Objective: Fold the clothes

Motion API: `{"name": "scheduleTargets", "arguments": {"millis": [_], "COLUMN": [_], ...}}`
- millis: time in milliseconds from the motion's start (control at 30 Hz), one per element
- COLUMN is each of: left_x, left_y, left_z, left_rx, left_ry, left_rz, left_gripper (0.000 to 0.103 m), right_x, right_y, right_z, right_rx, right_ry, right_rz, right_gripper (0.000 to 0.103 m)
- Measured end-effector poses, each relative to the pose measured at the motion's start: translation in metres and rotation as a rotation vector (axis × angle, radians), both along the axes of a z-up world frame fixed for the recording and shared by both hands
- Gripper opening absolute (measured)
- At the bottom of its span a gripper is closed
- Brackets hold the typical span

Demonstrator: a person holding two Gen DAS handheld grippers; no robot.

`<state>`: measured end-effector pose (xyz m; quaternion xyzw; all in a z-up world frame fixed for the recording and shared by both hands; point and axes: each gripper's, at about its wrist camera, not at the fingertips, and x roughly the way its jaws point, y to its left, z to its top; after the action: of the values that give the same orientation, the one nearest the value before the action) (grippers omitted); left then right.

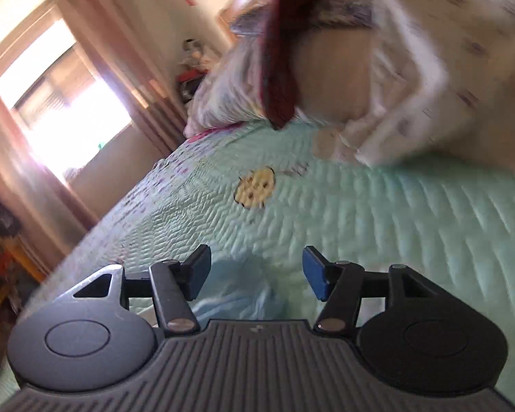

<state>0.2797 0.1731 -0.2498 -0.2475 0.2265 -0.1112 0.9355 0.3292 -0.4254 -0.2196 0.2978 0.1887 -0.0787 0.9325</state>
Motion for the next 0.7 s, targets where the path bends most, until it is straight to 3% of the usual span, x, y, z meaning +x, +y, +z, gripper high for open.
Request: {"name": "scheduleTargets", "arguments": {"millis": [100, 233, 300, 400, 433, 567, 700], "left_x": [0.0, 0.001, 0.001, 0.001, 0.001, 0.001, 0.001], "left_y": [0.0, -0.001, -0.002, -0.003, -0.003, -0.002, -0.002], "left_z": [0.0, 0.0, -0.001, -0.001, -0.001, -0.001, -0.002], "left_rx": [0.0, 0.002, 0.005, 0.007, 0.007, 0.007, 0.006], "left_ry": [0.0, -0.002, -0.003, -0.004, -0.004, -0.004, -0.006], "left_rz": [0.001, 0.003, 0.004, 0.007, 0.007, 0.007, 0.008], "left_gripper": [0.102, 0.102, 0.102, 0.102, 0.102, 0.102, 0.102], "right_x": [0.041, 0.084, 0.092, 0.089, 0.085, 0.076, 0.084], "right_y": [0.006, 0.018, 0.025, 0.035, 0.036, 0.045, 0.038], "right_z": [-0.003, -0.017, -0.022, -0.021, -0.02, -0.012, -0.001], "right_rx": [-0.087, -0.21, -0.278, -0.329, -0.334, -0.395, -0.447], "right_ry": [0.034, 0.158, 0.182, 0.175, 0.169, 0.154, 0.157], "right_rz": [0.126, 0.268, 0.32, 0.363, 0.376, 0.381, 0.267], "right_gripper": [0.067, 0.067, 0.066, 0.045, 0.024, 0.022, 0.022]}}
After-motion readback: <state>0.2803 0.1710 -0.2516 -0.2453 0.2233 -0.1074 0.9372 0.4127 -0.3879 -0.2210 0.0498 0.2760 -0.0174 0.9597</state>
